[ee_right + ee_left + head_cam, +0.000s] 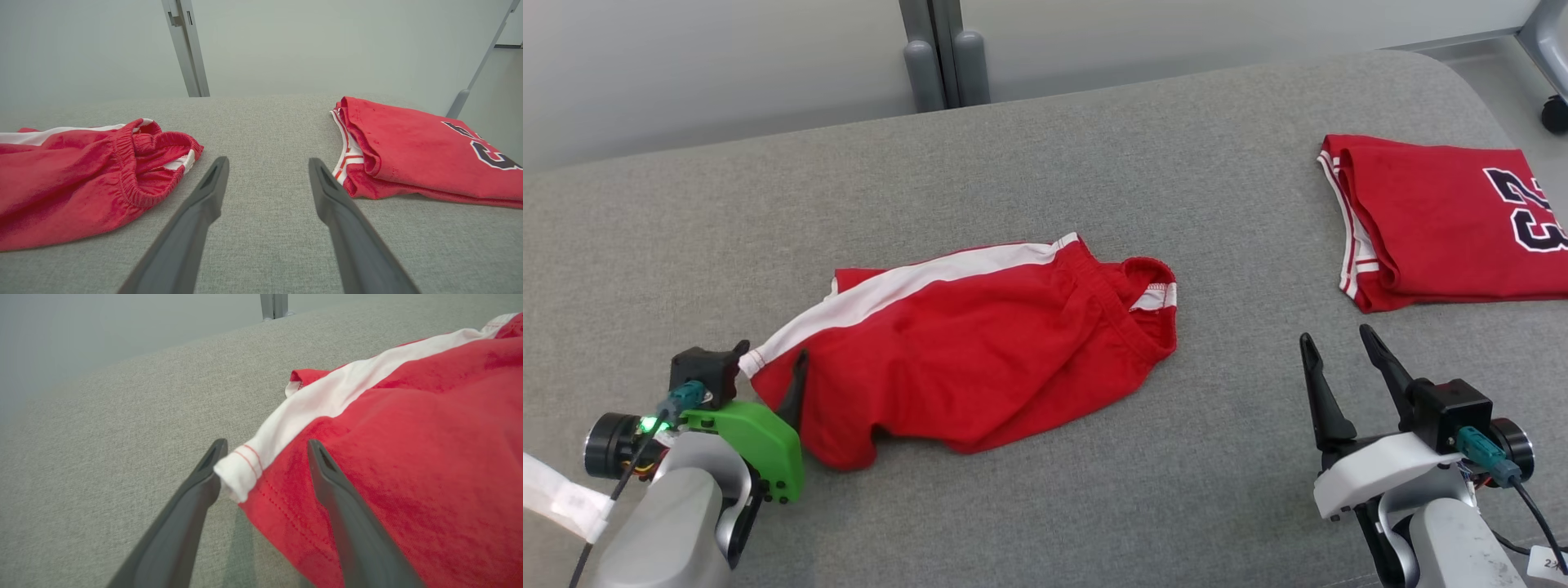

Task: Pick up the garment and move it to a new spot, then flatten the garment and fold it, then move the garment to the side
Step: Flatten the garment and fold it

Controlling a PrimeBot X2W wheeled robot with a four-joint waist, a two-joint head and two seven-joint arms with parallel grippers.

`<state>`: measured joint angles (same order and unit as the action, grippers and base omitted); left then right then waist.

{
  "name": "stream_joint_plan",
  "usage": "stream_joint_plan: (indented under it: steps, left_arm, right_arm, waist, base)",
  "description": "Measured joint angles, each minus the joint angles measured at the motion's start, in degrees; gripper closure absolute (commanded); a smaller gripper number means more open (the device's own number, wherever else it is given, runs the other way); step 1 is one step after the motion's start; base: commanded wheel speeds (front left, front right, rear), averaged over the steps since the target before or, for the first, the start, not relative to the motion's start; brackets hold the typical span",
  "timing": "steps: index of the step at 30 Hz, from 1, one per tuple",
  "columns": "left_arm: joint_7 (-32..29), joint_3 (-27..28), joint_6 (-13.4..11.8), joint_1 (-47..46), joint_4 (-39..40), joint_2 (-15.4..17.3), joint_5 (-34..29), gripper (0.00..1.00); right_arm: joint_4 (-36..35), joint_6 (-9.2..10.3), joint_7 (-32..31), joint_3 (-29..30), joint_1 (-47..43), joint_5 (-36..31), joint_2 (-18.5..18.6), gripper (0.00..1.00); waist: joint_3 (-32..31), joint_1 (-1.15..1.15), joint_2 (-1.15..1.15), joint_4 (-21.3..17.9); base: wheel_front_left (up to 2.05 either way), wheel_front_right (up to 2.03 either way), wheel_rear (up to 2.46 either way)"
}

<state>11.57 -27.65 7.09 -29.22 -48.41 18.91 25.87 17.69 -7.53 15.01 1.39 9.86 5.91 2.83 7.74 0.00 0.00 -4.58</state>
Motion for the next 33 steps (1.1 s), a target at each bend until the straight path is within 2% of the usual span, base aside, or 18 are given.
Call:
stream_joint_plan:
  steps: [6,10,14,22,29,33]
  left_arm:
    - [2.37,1.91,-0.10,1.03,-0.56,0.45,2.16,0.00]
    - [3.20,3.36,-1.29,3.93,2.22,0.04,2.32,0.00]
    - [3.44,5.72,-3.18,8.29,9.78,-1.97,1.58,0.00]
    - [3.46,11.05,-5.52,20.30,22.13,-8.44,-0.74,0.00]
    - [3.47,13.83,-5.24,26.31,26.69,-12.03,-3.50,0.00]
    - [3.47,14.67,-4.58,27.55,27.38,-12.95,-4.92,0.00]
  right_arm:
    - [0.19,0.00,0.00,0.63,-1.04,-0.20,-0.01,0.00]
    - [0.18,0.00,0.00,0.93,-1.32,-0.26,-0.02,0.00]
    - [0.24,0.00,0.00,0.97,-2.23,-0.25,-0.02,0.00]
    - [0.63,0.00,0.00,0.52,-3.20,-0.21,-0.02,0.00]
    - [0.85,0.00,0.00,0.31,-3.66,0.29,-0.02,0.00]
    - [1.24,0.00,0.00,0.03,-4.33,0.83,-0.02,0.00]
  waist:
    - [-1.10,0.00,0.00,0.21]
    - [-2.34,0.00,0.00,0.77]
    - [-3.92,0.00,0.00,1.53]
    - [-7.09,0.00,0.00,3.09]
    - [-8.62,0.00,0.00,4.20]
    - [-9.11,0.00,0.00,4.57]
  base:
    - [0.00,0.00,0.00]
    - [0.00,0.00,0.00]
    - [0.00,0.00,0.00]
    - [0.00,0.00,0.00]
    - [0.00,0.00,0.00]
    - [0.00,0.00,0.00]
